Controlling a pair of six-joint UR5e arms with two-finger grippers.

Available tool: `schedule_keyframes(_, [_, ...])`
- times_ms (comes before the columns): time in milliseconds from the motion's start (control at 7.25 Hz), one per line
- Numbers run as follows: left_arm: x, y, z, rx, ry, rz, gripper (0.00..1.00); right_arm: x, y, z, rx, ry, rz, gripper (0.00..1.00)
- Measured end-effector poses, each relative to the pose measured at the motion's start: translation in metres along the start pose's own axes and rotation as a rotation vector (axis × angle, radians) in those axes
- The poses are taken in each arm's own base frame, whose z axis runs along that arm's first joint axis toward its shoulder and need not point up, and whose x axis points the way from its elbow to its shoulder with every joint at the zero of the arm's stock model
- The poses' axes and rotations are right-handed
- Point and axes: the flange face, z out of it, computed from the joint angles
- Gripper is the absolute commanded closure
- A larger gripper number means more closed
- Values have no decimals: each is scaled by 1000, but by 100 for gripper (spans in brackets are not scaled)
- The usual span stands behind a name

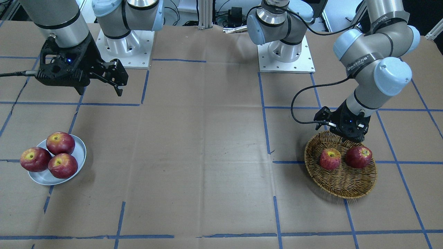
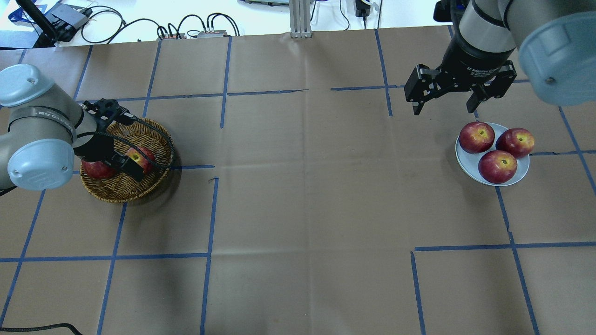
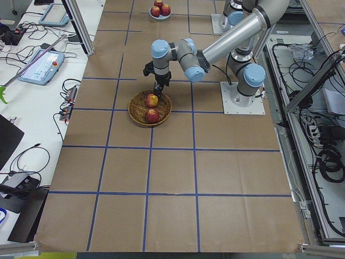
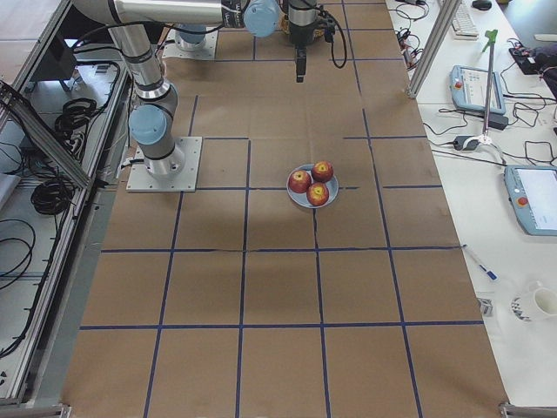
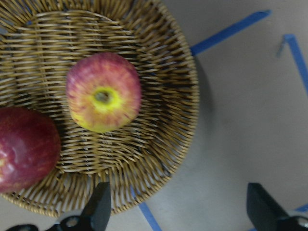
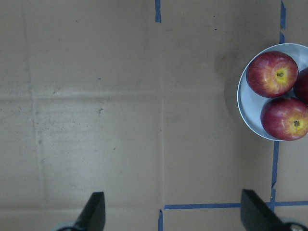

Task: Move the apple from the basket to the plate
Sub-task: 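Lower the left gripper onto the red-yellow apple in the wicker basket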

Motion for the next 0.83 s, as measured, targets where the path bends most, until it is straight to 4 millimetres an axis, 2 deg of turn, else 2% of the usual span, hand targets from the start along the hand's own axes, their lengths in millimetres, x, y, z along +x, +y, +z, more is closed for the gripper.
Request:
schedule_keyframes(414, [-29, -28, 24, -12, 14, 16, 1, 0, 0, 0, 0, 0, 0, 0])
schedule_keyframes(828, [-39, -39, 51, -20, 23, 20, 2, 0, 0, 0, 0, 0, 0, 0])
